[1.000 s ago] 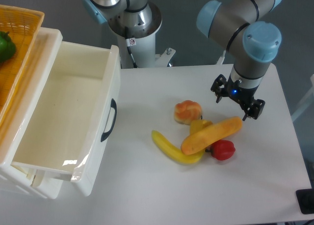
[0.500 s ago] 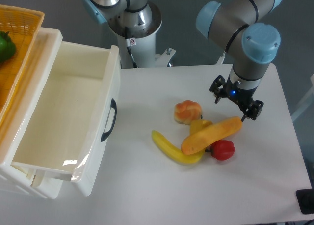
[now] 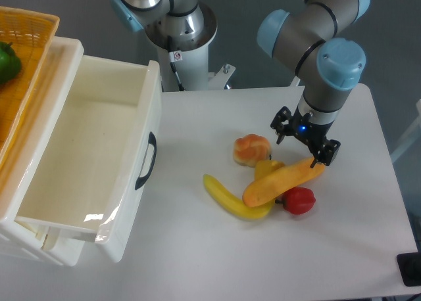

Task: Pick up the long bread
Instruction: 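Move the open gripper over the long orange bread, then lower the open gripper onto the middle of the long orange bread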

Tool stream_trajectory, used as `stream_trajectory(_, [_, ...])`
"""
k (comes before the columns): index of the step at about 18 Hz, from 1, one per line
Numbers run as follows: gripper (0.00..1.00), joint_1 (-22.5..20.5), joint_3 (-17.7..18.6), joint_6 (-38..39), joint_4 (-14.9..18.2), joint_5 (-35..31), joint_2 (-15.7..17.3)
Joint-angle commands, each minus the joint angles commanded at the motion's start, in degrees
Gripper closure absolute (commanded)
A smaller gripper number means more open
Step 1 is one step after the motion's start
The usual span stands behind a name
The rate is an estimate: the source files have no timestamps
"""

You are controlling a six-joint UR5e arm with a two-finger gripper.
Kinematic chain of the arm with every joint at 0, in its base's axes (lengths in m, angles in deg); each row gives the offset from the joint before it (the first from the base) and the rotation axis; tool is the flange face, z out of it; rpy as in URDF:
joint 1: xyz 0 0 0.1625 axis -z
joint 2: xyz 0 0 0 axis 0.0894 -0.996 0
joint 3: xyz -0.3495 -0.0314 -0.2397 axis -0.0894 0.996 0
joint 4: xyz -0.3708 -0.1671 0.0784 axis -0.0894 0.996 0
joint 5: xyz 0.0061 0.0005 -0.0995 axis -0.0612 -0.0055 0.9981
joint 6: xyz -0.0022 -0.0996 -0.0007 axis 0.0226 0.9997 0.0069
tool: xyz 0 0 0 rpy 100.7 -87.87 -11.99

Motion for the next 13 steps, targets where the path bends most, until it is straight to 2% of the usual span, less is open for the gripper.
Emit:
stream_trajectory(5, [0.0,0.79,2.03,0.0,0.18,0.09,-1.31])
stream_trajectory(13, [0.0,1.06,1.15,0.09,0.09,4.57,-4.04])
